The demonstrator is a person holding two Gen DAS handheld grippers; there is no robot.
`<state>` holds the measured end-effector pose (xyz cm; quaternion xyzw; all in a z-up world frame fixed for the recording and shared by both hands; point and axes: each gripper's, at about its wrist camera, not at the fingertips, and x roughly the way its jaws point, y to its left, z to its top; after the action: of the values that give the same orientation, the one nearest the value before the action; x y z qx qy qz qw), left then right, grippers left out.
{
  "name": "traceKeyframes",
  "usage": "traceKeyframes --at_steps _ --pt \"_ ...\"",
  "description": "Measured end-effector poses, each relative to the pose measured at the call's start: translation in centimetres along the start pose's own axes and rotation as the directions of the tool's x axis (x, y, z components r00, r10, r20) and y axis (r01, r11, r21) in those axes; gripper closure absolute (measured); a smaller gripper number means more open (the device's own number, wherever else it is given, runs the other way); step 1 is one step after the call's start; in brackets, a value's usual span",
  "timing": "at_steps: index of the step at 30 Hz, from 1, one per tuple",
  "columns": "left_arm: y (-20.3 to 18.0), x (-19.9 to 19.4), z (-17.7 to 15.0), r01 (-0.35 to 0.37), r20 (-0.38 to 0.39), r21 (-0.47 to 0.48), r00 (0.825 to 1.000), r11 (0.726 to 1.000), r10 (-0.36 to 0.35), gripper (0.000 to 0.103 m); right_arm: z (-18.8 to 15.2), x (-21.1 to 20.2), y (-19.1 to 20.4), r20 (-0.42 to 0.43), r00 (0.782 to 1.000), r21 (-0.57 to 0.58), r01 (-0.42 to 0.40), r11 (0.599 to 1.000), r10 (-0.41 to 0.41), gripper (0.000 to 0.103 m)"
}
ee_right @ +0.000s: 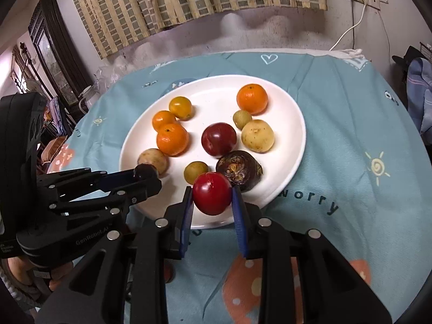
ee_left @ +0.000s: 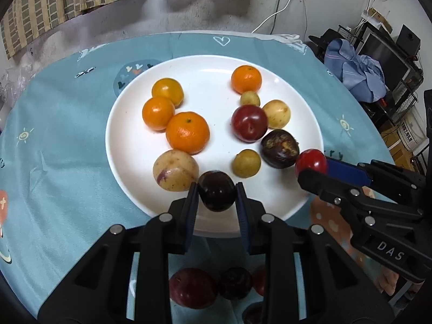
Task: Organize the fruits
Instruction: 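Open the left tool to drop the dark plum while the right tool releases the red plum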
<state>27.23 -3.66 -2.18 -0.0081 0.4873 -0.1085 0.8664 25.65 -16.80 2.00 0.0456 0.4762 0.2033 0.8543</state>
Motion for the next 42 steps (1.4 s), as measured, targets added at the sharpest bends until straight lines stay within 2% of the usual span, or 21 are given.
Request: traceKeyframes --at_steps 10,13,19,30,33,35,39,42 --pt "0.0 0.3 0.2 -0.014 0.009 -0.008 1.000 1.000 0.014 0.073 0.3 0.6 -0.4 -0.011 1.000 0.012 0.004 1.000 -0.003 0.073" --pt "-0.1 0.0 0.2 -0.025 0.019 -0.007 0.999 1.000 0.025 0.061 0.3 0.4 -0.5 -0.012 1.000 0.019 0.006 1.000 -0.006 0.073" --pt "-0.3 -1.3 0.4 -0.042 0.043 -0.001 0.998 0.999 0.042 0.054 0.5 -0.3 -0.3 -0.006 1.000 0.031 0.001 1.000 0.000 0.073" --pt "0.0 -5.5 -0.3 -0.065 0.087 -0.002 0.994 0.998 0.065 0.052 1.4 -4.5 0.8 0.073 0.997 0.041 -0.030 0.999 0.027 0.073" --pt "0.6 -7.0 -1.4 -0.063 0.088 -0.025 0.994 0.998 0.065 0.050 0.7 -6.5 1.2 0.098 0.995 0.031 -0.027 0.999 0.024 0.073" --pt "1.0 -7.8 -2.7 -0.062 0.083 -0.041 0.994 0.997 0.065 0.040 -0.6 -7.7 1.2 0.100 0.995 0.039 -0.024 0.999 0.020 0.073" --pt "1.2 -8.7 -6.2 -0.057 0.047 -0.059 0.997 0.997 0.060 0.039 -2.7 -8.0 1.2 0.090 0.996 0.061 -0.025 0.998 0.020 0.073" --pt "1.1 -8.9 -8.9 -0.045 0.007 -0.080 0.999 0.996 0.046 0.039 -2.1 -6.4 1.9 0.081 0.997 0.030 -0.019 0.999 0.016 0.073"
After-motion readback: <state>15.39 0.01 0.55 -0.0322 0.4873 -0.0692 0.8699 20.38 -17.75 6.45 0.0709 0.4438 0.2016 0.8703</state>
